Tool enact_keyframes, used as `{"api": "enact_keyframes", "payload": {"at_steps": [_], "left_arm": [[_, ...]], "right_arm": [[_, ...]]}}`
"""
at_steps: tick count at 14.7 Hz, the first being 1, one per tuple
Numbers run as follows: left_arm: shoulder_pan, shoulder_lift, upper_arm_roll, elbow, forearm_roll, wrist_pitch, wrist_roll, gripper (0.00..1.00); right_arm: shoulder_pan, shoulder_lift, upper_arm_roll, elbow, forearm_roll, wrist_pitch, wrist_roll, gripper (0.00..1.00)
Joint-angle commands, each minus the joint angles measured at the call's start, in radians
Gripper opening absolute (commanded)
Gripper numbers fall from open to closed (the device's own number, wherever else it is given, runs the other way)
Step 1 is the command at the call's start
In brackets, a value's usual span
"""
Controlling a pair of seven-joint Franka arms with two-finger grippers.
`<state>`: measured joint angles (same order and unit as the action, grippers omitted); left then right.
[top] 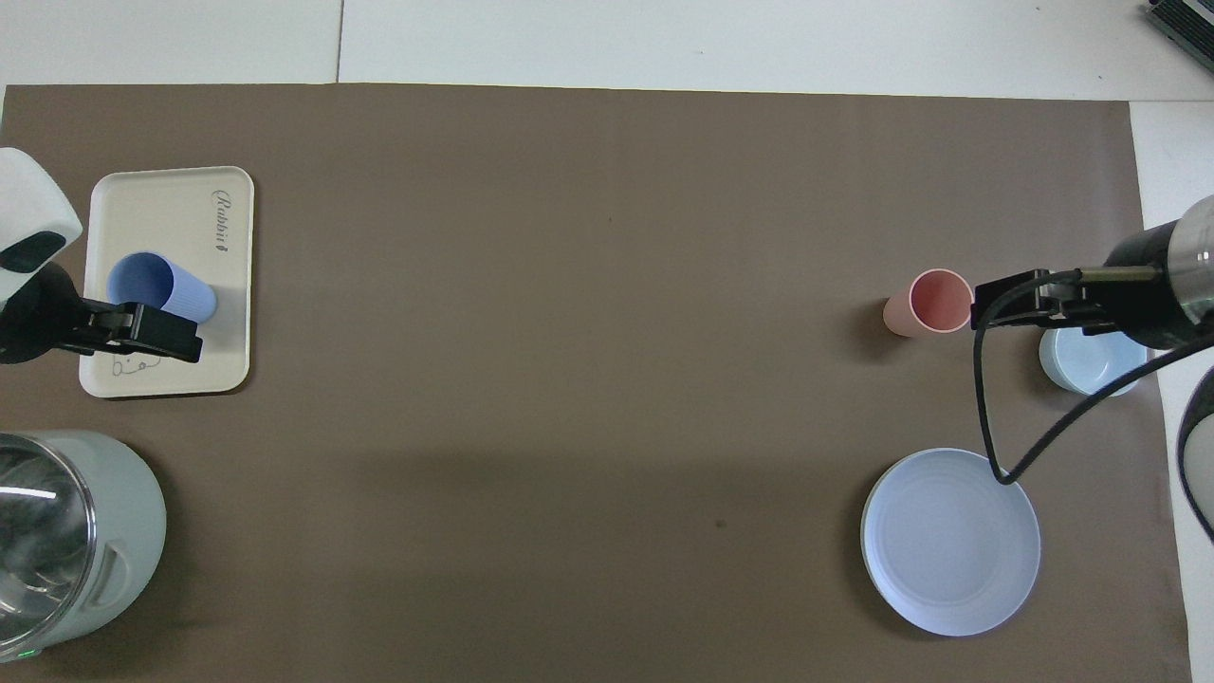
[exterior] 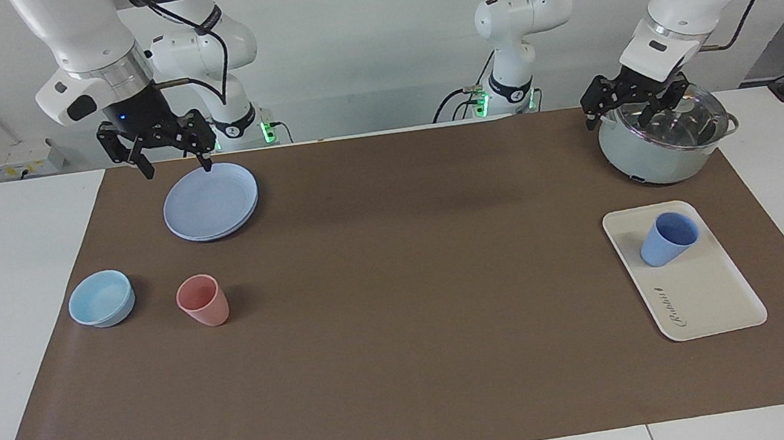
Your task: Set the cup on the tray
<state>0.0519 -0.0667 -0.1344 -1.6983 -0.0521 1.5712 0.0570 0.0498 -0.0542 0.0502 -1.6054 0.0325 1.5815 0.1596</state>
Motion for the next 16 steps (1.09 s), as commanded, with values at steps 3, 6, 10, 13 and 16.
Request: {"api": "enact_keyframes", "payload": {"at_steps": [3, 6, 10, 13, 16], "left_arm": [[0.009, -0.021, -0.004, -0.018, 0.0, -0.008, 0.01, 1.0], [0.009, -0.021, -0.004, -0.018, 0.0, -0.008, 0.01, 1.0], [0.008, -0.021, -0.004, -0.018, 0.0, -0.008, 0.01, 1.0], [0.009, -0.021, -0.004, -0.018, 0.0, -0.008, 0.01, 1.0], [0.009, -0.021, -0.004, -0.018, 0.0, -0.008, 0.01, 1.0]], "right_arm": [[-0.005, -0.006, 0.004, -0.005, -0.02, -0.011, -0.1, 0.99], [-0.005, -0.006, 0.004, -0.005, -0.02, -0.011, -0.101, 0.99], [-0.005, -0.006, 0.004, -0.005, -0.02, -0.011, -0.097, 0.99], [-0.005, -0.006, 0.004, -0.007, -0.02, -0.011, -0.095, 0.99], [-0.005, -0.006, 0.004, -0.008, -0.02, -0.011, -0.095, 0.99]]}}
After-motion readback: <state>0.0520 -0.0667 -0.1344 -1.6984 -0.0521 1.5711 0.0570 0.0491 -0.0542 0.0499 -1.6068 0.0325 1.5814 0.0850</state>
